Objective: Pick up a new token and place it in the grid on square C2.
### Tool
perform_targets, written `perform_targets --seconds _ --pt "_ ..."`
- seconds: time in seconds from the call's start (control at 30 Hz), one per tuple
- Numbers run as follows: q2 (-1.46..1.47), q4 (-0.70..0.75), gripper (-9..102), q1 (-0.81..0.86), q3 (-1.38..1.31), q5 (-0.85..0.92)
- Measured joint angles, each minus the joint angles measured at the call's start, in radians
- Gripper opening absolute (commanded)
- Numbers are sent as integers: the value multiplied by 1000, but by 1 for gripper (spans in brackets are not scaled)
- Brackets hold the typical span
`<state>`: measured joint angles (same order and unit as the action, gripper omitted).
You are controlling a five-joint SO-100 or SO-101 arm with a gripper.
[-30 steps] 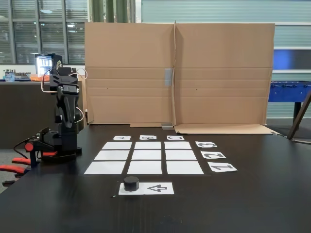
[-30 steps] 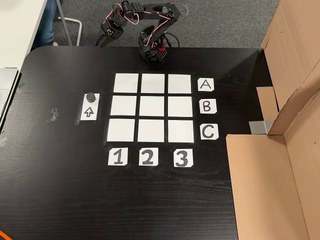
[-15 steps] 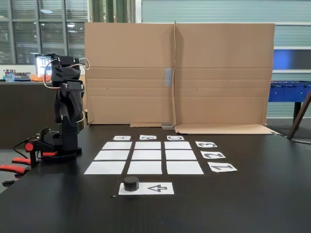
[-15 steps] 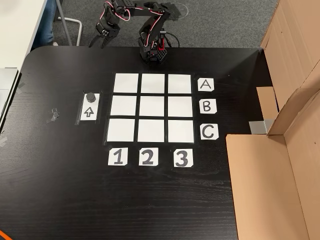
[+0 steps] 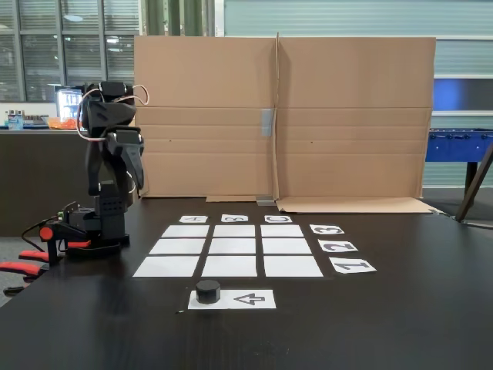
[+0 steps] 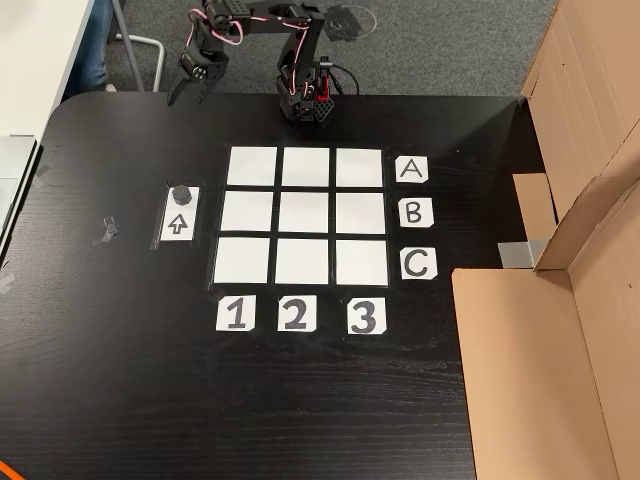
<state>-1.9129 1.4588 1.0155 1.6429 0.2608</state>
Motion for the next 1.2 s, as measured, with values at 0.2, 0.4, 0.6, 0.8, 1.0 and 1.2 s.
perform_targets --seconds 0.2,0.4,0.6,0.8,1.0,1.2 --pt "126 12 33 -2 -101 0" --pt "267 80 33 -2 -267 0" --pt "388 147 33 -26 -414 -2" --pt "472 176 35 -54 -495 -2" --pt "546 176 44 -81 -549 -2" --pt "641 176 44 -103 -618 -2"
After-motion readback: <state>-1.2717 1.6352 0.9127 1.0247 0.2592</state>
